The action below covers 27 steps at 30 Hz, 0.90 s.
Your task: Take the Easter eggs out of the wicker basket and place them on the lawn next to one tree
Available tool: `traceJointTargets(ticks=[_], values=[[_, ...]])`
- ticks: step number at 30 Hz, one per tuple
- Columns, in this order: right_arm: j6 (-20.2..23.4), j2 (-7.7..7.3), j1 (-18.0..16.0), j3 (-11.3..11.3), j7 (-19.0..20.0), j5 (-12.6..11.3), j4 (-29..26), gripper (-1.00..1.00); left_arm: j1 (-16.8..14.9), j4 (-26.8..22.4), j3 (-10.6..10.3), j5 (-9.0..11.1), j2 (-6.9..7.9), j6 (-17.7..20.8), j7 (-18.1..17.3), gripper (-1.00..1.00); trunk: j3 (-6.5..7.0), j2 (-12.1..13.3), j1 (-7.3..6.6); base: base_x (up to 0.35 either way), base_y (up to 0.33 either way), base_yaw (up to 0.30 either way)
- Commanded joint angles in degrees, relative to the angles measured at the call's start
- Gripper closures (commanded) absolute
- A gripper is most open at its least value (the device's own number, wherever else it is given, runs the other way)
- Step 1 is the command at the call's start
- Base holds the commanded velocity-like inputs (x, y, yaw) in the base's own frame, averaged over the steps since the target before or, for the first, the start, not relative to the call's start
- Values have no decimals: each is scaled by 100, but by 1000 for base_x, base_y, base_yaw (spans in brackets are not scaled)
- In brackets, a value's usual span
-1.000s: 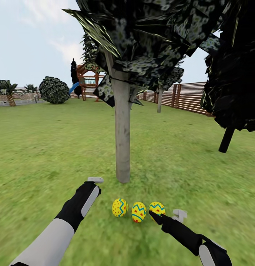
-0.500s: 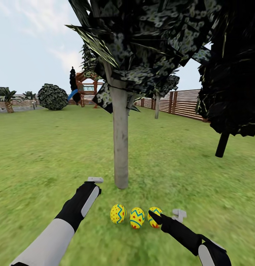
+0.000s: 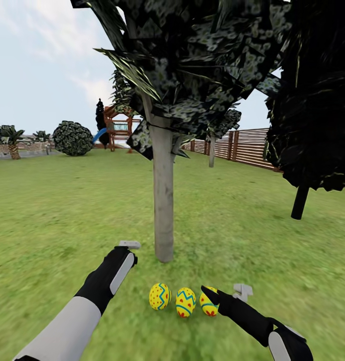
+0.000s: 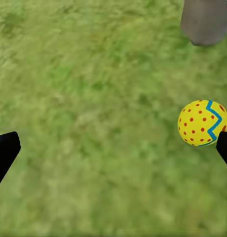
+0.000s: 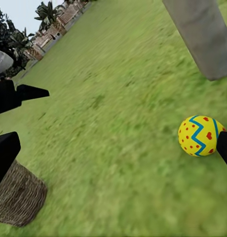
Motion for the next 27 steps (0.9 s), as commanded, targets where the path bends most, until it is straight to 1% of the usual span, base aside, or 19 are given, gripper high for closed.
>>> traceJointTargets(ticks=[1, 8, 27], values=[[45, 5, -4, -14, 12, -27, -2, -100, -6, 20, -17, 61, 2, 13, 52, -100, 6, -1, -4, 0, 0, 0], [46, 5, -4, -14, 11, -19, 7, -100, -12, 98, -19, 60, -6, 19, 46, -100, 97, 8, -22, 0, 0, 0], [51, 5, -16, -6, 11, -7, 145, -100, -20, 115, -23, 53, -4, 20, 40, -100, 342, 34, -71, 0, 0, 0]])
